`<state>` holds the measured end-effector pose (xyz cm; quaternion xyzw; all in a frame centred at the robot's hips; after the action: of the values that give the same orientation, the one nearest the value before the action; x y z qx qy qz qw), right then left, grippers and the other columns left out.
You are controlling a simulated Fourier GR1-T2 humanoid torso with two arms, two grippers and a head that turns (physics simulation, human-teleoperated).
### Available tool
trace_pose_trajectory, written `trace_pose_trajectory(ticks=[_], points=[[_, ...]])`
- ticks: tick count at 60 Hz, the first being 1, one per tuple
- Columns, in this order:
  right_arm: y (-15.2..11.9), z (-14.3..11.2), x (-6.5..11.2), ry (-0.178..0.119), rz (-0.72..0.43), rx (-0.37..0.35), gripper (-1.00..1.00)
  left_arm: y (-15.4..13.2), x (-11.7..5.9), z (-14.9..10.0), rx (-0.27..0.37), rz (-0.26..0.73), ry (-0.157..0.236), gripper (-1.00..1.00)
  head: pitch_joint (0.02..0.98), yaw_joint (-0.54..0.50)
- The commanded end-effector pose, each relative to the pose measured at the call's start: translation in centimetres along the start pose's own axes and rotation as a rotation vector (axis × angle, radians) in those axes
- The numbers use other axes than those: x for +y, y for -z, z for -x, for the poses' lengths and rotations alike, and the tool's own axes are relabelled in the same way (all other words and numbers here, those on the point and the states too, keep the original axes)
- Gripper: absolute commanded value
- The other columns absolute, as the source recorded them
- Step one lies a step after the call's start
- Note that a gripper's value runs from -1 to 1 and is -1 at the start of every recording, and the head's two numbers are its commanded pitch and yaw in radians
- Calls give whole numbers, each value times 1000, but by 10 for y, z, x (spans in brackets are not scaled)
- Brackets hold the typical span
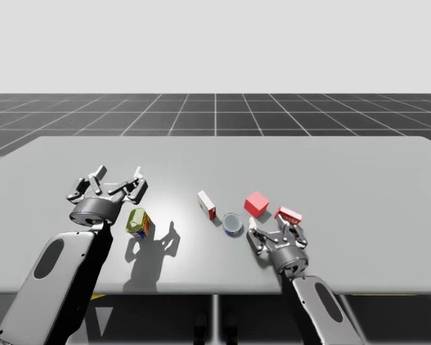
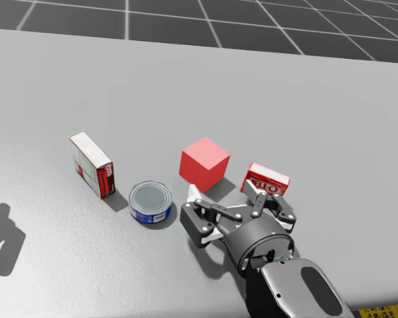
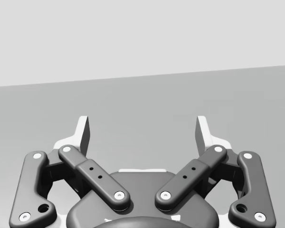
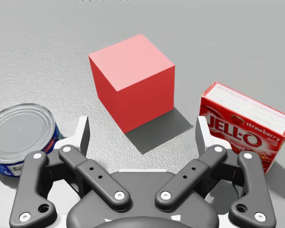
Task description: Find the red cube and pick it up.
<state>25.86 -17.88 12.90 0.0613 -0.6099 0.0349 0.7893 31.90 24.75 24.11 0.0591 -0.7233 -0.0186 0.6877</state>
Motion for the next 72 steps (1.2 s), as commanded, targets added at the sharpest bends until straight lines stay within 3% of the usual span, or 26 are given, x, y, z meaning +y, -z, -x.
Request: trace_pose_trajectory(ticks=[1,27,29,38,48,66,69,70,71,72], points=[[14,0,-7,-28,24,7,-1000,0,0,0,-1,0,1,-1000,781,-225],[43,0,-5,-87,-24,46,-1000,0,-1,-1,-3,-3,1,-1000,785,-219],[46,0,-5,-110,-28,34,-1000,0,-1,-1,-3,-3,1,-1000,786,-219],[55,-1,-3,-142,-44,35,-1000,0,-1,-1,-3,-3,1,-1000,787,-213],[63,-3,-3,-159,-47,38,-1000,0,-1,-1,-3,-3,1,-1000,789,-207],[70,-8,0,-218,-85,41,-1000,0,-1,-1,-3,-3,1,-1000,776,-204],[69,-8,0,-250,-94,36,-1000,-1,-1,0,-2,-2,3,-1000,775,-204],[68,-7,0,-249,-91,36,-970,-1,0,0,-2,-3,3,-1000,774,-204],[67,-7,0,-246,-89,37,-472,-1,-1,0,-2,-2,4,-1000,774,-204],[67,-6,0,-243,-89,35,-201,-1,-1,0,-2,-2,4,-1000,774,-204]])
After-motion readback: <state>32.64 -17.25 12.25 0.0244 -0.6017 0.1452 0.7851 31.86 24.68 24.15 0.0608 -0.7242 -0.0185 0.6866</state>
